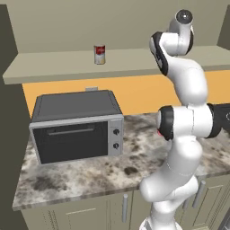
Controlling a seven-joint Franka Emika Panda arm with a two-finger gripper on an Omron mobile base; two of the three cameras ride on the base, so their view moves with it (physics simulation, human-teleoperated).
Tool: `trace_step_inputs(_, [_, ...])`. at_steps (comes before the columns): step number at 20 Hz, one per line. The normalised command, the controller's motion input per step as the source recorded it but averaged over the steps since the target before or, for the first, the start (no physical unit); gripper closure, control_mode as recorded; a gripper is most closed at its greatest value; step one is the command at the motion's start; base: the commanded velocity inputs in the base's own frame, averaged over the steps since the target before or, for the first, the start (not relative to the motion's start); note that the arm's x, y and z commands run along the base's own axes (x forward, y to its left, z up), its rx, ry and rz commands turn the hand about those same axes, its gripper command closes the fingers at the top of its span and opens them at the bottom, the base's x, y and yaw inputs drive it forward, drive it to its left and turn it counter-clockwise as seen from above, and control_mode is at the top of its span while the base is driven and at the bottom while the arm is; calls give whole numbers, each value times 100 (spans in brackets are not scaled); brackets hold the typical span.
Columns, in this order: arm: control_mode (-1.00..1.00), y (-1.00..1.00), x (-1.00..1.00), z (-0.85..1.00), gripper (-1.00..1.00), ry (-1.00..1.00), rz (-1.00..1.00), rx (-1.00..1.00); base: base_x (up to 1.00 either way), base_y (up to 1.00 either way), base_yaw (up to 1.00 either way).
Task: Restock the canned food cabinet by taking the new fresh canned food from the counter and placing it in the cabinet. Then, take the old canned food from the cabinet and place it on the counter.
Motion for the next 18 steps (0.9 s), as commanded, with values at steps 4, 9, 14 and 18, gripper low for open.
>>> trace_step_inputs(4, [-100, 0, -97, 88, -100, -12, -4, 0, 0, 0, 0])
trace_step_inputs(9, [-100, 38, -100, 44, -100, -16, 0, 0, 0, 0, 0])
trace_step_inputs(14, [-100, 100, -100, -26, -100, -23, 1, 1, 0, 0, 0])
trace_step_inputs(18, [-100, 100, -61, -8, -100, -6, 0, 19, 0, 0, 0])
